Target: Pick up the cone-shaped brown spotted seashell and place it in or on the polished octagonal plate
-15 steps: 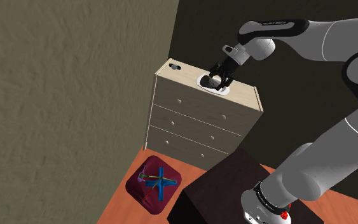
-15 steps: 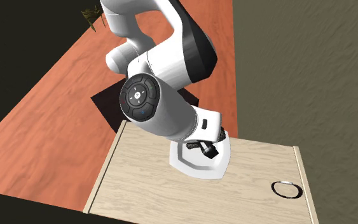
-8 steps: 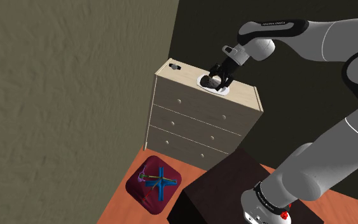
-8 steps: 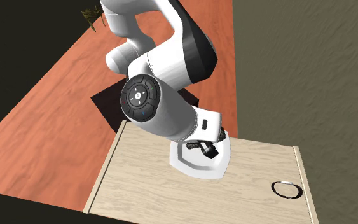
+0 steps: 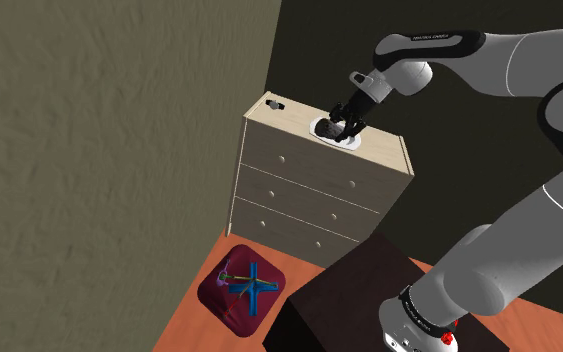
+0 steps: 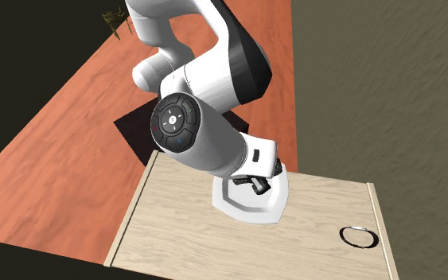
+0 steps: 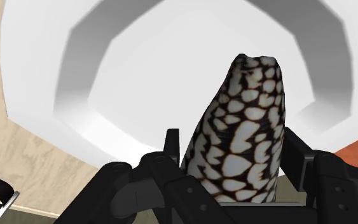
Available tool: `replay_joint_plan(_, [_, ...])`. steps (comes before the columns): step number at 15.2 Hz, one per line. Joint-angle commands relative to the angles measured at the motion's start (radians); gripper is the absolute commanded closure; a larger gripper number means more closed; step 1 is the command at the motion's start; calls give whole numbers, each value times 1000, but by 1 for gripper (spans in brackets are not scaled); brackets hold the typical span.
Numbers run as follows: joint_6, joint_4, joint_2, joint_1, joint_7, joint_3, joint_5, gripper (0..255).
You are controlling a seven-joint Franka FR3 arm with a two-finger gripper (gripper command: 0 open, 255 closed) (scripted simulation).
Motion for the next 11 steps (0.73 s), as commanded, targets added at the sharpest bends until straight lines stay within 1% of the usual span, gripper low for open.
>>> replay_joint_plan(1, [0,0,0,0,0,0,0,255])
replay_joint_plan(2, [0,0,0,0,0,0,0,255])
replay_joint_plan(11, [-99,90,-26,-2,57,0,-25,255])
